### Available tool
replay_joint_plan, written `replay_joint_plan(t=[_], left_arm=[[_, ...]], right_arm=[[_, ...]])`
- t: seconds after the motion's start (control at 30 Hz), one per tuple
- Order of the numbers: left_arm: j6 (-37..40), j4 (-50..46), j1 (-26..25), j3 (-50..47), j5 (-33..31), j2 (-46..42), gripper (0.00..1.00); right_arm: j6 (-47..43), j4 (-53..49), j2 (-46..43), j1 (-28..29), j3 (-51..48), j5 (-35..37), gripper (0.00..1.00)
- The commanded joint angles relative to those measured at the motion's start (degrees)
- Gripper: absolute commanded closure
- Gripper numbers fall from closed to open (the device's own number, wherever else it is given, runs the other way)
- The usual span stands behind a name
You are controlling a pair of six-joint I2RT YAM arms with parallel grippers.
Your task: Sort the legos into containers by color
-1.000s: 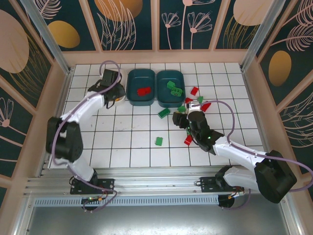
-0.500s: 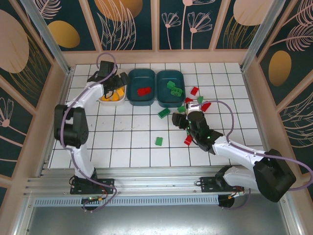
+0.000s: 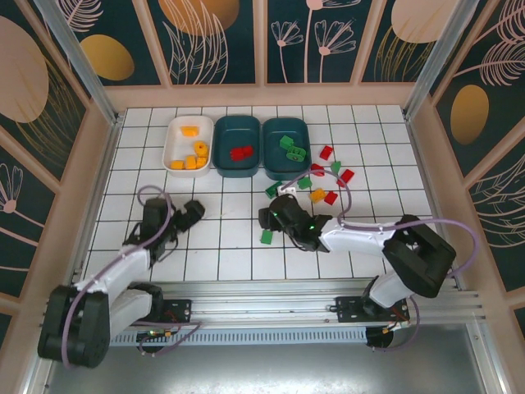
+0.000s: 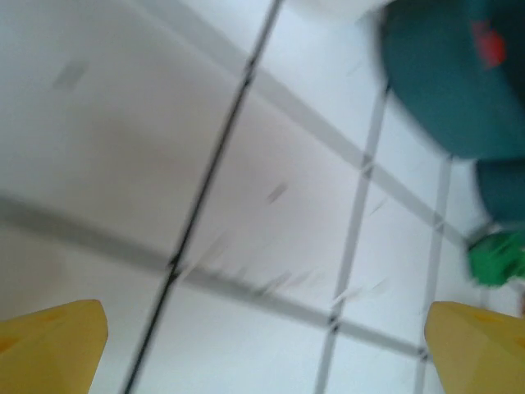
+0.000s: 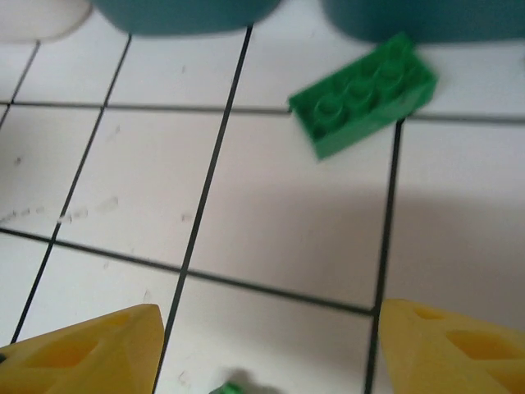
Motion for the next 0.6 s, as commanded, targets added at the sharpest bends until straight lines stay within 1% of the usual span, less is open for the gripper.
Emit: replay_joint_plan(t=[0.0, 0.07, 0.2, 0.3, 0.47, 0.57], left_arm=[[-2.7, 3.6, 0.1, -1.5, -2.2, -10.1, 0.01], [-2.3, 1.3, 0.0, -1.8, -3.5, -15.1, 0.02], [-2.6, 0.2, 0.1, -2.0, -2.8, -21.1, 0.02], [-2.7, -0.8, 0.1, -2.3, -2.4, -22.4, 0.01], [-1.8, -2.6, 0.1, -2.7, -1.2, -23.1, 0.02], [-1.1, -4.2, 0.0, -2.4, -1.1, -24.2, 0.01]], right_arm=[[8.7, -6.6, 3.5, 2.8, 2.9, 2.4, 0.29], [11.2, -8.7, 6.6, 4.3, 4.8, 2.2, 0.30], [16.3, -13.7, 11.6, 6.4, 8.1, 3.3, 0.37], [17.7, -16.5, 12.7, 7.4, 10.0, 5.4, 0.39], [17.2, -18.0, 14.9, 7.7, 11.9, 4.8, 0.53], [17.1, -20.0, 16.3, 8.6, 13.5, 4.9, 0.53]])
